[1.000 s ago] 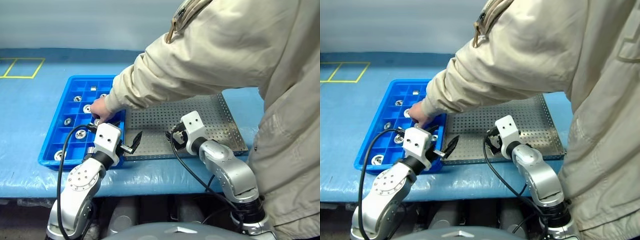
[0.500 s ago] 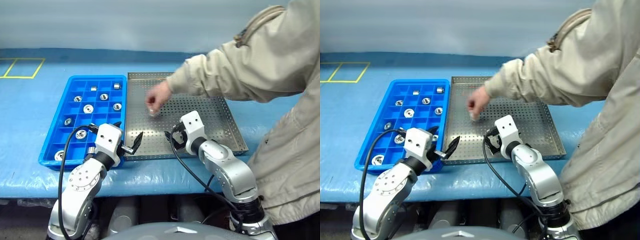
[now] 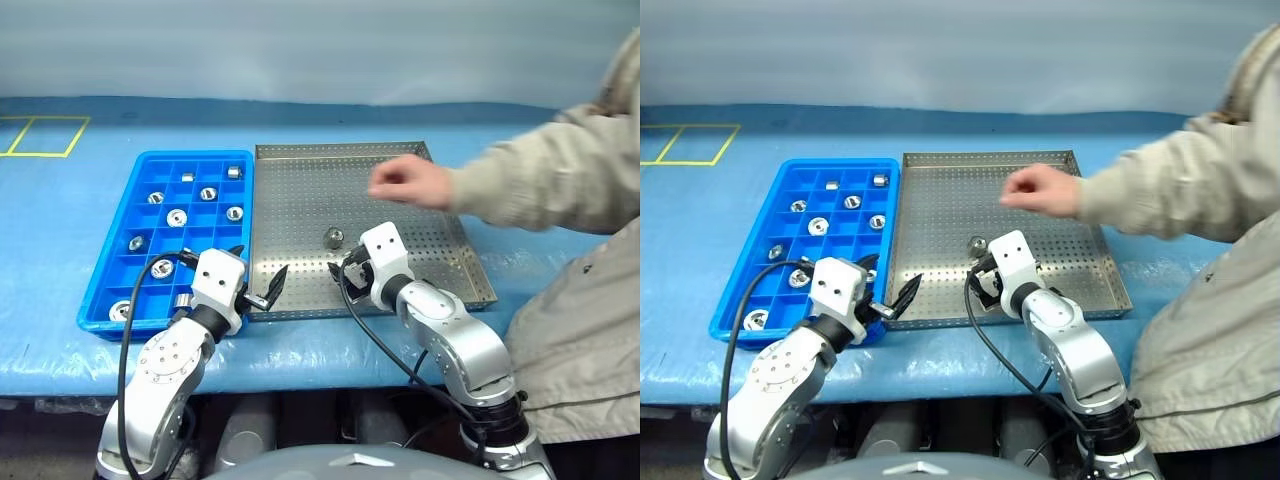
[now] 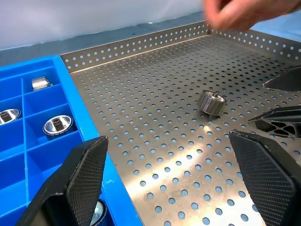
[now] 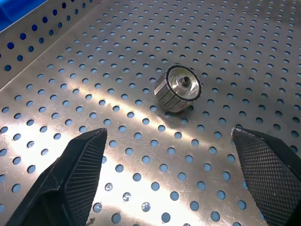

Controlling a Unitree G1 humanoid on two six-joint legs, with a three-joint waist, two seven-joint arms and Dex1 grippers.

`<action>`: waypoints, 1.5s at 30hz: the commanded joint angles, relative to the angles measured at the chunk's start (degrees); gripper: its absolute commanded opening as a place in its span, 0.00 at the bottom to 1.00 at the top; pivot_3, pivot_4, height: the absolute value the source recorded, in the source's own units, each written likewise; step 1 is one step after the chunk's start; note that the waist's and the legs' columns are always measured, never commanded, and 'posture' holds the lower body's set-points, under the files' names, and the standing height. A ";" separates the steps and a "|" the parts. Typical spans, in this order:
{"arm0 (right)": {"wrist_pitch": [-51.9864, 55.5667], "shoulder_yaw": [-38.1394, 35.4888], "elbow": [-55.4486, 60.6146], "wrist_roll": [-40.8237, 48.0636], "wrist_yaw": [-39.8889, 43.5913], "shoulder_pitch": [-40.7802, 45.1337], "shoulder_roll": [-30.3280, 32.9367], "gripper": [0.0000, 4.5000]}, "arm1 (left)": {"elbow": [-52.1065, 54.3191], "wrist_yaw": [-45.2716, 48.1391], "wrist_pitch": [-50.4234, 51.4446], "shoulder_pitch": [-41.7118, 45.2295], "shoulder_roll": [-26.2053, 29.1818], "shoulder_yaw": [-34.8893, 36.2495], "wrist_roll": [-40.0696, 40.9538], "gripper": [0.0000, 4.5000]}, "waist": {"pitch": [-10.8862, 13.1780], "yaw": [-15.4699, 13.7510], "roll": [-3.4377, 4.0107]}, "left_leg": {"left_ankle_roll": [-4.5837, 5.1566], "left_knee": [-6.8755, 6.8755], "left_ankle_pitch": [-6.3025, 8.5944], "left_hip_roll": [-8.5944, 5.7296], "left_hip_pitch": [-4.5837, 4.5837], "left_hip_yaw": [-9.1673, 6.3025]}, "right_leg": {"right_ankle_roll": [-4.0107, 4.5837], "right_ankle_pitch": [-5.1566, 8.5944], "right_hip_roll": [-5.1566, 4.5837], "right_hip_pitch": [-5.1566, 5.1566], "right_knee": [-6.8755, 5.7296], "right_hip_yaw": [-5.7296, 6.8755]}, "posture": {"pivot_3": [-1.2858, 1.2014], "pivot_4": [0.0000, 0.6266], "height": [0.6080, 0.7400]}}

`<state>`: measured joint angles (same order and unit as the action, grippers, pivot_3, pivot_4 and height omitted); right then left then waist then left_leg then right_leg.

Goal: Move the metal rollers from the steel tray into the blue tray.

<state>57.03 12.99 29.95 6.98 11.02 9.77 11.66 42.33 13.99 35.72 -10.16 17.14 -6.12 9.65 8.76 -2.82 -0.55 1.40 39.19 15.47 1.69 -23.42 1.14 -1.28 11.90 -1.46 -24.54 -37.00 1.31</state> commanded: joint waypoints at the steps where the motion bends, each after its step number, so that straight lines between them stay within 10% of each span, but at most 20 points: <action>1: -0.06 -0.24 2.04 0.00 -0.30 0.25 -0.12 0.99 | 0.51 0.19 -0.72 0.14 -0.18 -0.43 0.13 1.00 | 0.00 0.00 0.00 | 0.00 0.00 0.00 0.00 0.00 0.00 | 0.00 0.00 0.00 0.00 0.00 0.00 | 0.58 0.24 1.00; 27: -22.39 0.37 -32.20 -5.52 -3.54 15.20 -11.10 0.99 | -0.53 -0.18 -1.55 1.03 -0.93 -0.97 -0.17 1.00 | 0.00 0.30 -0.01 | 0.06 -0.05 0.00 -0.03 0.22 0.31 | -0.26 -0.27 0.00 0.01 -0.09 -0.43 | 0.59 0.24 1.00; 37: -25.05 0.21 -36.67 -5.75 -2.61 13.52 -11.85 0.39 | 0.14 -0.96 -1.71 0.06 -1.46 -0.69 -0.61 1.00 | 0.00 0.23 0.00 | 0.06 -0.06 -0.01 0.01 0.25 0.35 | -0.25 -0.28 0.02 0.00 -0.11 -0.48 | 0.60 0.24 1.00; 45: -23.05 0.72 -33.16 -6.18 -1.64 18.32 -12.37 0.39 | 1.29 -5.13 -3.48 -1.42 -3.99 1.13 -1.79 1.00 | 0.02 0.00 0.01 | 0.06 -0.06 -0.01 0.03 0.25 0.35 | -0.30 -0.25 0.01 -0.01 -0.11 -0.50 | 0.63 0.24 1.00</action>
<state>34.36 13.66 -7.44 1.12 9.06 25.23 -0.04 40.77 10.10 34.11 -11.38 13.59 -6.18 8.71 8.77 -2.82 -0.54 1.47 39.13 15.46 1.72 -23.17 1.50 -1.59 11.64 -1.44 -24.56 -37.11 0.81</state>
